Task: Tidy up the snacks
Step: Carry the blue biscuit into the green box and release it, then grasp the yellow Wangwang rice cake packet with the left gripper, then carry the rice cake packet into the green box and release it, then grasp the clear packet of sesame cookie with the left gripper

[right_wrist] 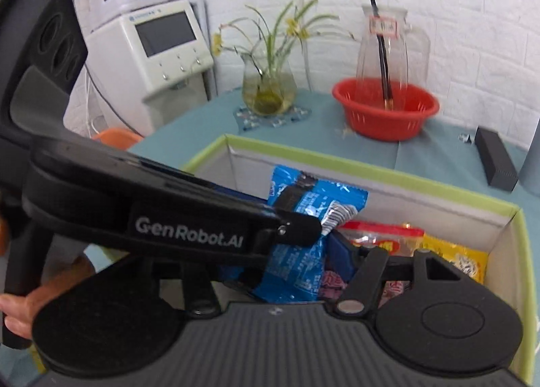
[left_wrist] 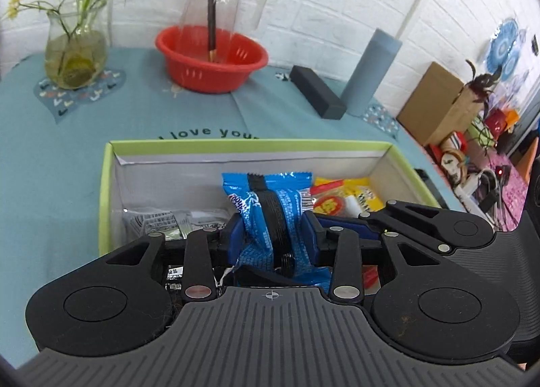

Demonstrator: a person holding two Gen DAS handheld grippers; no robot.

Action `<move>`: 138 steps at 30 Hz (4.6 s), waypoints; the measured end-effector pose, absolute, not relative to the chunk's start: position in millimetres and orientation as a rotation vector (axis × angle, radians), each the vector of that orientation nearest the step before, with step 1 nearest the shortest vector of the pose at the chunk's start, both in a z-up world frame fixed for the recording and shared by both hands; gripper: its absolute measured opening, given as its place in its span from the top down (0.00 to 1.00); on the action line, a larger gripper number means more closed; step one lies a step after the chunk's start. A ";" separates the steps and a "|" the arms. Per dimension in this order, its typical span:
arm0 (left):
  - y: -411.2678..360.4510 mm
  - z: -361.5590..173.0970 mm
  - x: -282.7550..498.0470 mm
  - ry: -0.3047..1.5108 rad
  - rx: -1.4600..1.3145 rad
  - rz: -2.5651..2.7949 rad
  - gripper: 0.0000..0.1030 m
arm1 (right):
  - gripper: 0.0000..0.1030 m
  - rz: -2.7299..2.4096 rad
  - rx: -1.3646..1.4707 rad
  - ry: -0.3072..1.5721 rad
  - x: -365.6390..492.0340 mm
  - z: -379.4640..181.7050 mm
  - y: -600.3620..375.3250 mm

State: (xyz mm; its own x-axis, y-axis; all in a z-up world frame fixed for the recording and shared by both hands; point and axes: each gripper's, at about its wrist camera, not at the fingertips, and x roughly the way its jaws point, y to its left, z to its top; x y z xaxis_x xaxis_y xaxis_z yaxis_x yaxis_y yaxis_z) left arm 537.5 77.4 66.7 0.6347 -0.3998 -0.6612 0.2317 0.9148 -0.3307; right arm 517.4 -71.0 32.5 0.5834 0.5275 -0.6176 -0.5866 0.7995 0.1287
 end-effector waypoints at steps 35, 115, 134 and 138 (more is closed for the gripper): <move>80.0 56.8 301.3 0.731 -0.039 -0.477 0.50 | 0.01 0.755 0.024 0.631 277.3 -1.9 -70.6; 11.6 98.8 515.5 0.728 -0.091 -0.361 0.83 | 0.25 0.589 -0.215 0.560 492.1 62.7 -104.2; 47.0 144.5 396.9 0.474 -0.160 -0.362 0.21 | 0.01 0.547 0.026 0.363 365.7 84.9 -146.6; 51.5 125.8 325.0 0.485 -0.164 -0.349 0.18 | 0.00 0.560 0.125 0.394 300.0 50.5 -154.3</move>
State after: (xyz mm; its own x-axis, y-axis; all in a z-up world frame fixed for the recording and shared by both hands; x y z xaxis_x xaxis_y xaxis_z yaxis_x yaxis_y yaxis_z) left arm 325.0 51.5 125.8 0.8271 -0.3657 -0.4267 0.2885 0.9279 -0.2360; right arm 300.0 -154.3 50.5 0.7749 0.5396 -0.3292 -0.4924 0.8419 0.2210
